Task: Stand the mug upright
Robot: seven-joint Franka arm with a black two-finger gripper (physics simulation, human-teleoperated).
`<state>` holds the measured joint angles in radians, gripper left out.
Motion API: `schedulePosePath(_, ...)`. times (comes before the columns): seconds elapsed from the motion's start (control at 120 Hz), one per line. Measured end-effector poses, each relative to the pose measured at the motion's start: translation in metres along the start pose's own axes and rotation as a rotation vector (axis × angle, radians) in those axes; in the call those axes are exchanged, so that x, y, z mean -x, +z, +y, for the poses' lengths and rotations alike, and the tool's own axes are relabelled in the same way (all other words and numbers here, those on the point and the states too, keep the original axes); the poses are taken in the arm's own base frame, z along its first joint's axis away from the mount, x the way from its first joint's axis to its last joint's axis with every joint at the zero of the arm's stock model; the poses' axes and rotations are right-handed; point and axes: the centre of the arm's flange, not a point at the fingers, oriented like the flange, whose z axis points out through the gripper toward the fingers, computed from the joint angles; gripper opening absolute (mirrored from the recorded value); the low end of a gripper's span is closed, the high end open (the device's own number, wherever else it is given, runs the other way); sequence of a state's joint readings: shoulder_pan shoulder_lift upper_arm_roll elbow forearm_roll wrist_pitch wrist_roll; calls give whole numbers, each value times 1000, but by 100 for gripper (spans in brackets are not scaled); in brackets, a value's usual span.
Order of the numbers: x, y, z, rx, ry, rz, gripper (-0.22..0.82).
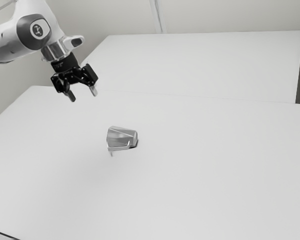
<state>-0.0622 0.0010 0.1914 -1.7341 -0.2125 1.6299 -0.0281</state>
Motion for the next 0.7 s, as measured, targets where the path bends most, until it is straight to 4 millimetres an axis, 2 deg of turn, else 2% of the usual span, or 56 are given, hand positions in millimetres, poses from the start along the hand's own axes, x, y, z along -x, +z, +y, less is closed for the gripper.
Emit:
schedulePosePath(0.142, -16, 27, -37, 64, -68, -50, 60)
schedulePosePath(0.342, -37, 65, -40, 152, 29, -49, 60)
schedulePosePath(0.55, -59, 107, -85, 253, 85, -31, 60)
schedulePosePath(0.7, -69, 137, -105, 304, 132, -26, 60)
